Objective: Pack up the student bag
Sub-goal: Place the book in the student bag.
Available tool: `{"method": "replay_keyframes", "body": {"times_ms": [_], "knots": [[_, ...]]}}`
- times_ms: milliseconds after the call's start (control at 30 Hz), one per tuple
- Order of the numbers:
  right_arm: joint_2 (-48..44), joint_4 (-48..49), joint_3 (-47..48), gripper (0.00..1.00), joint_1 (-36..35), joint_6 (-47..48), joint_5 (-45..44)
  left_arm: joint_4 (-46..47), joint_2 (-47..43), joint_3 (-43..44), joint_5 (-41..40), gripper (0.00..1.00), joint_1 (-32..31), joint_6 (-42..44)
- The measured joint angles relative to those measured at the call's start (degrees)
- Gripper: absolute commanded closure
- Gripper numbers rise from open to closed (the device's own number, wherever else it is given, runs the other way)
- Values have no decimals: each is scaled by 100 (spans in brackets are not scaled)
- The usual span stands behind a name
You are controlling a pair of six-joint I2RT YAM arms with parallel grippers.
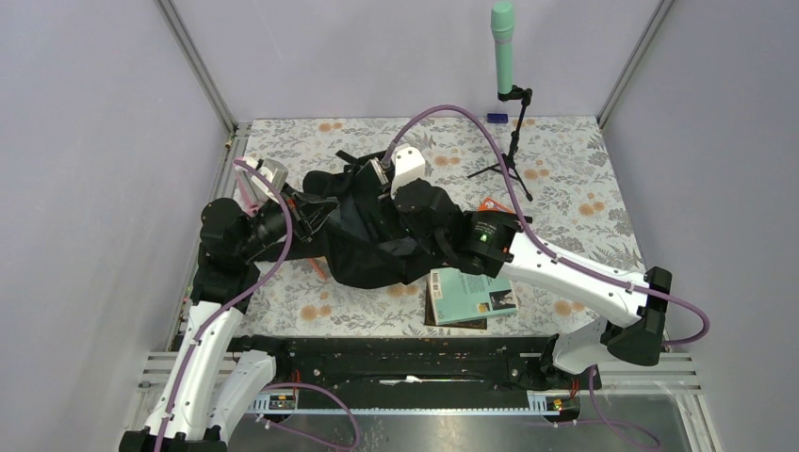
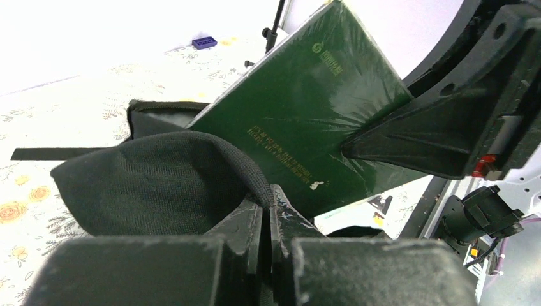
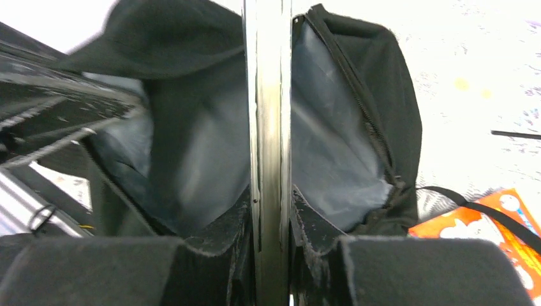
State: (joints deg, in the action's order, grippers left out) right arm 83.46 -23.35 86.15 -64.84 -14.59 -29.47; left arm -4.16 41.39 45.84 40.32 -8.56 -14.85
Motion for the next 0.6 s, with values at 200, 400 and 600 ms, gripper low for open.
{"method": "replay_keyframes", "body": {"times_ms": [200,400,600], "knots": [[7,446,-22,100,-118,-247,101,0,0,0,0,100,-4,-7],[326,522,-13,100,-155,-236,7,-7,0,0,-2,100,-11,-13],[815,535,-9,100,-227,-175,-286,-289,0,-59,-66,100,-13,-4]]}}
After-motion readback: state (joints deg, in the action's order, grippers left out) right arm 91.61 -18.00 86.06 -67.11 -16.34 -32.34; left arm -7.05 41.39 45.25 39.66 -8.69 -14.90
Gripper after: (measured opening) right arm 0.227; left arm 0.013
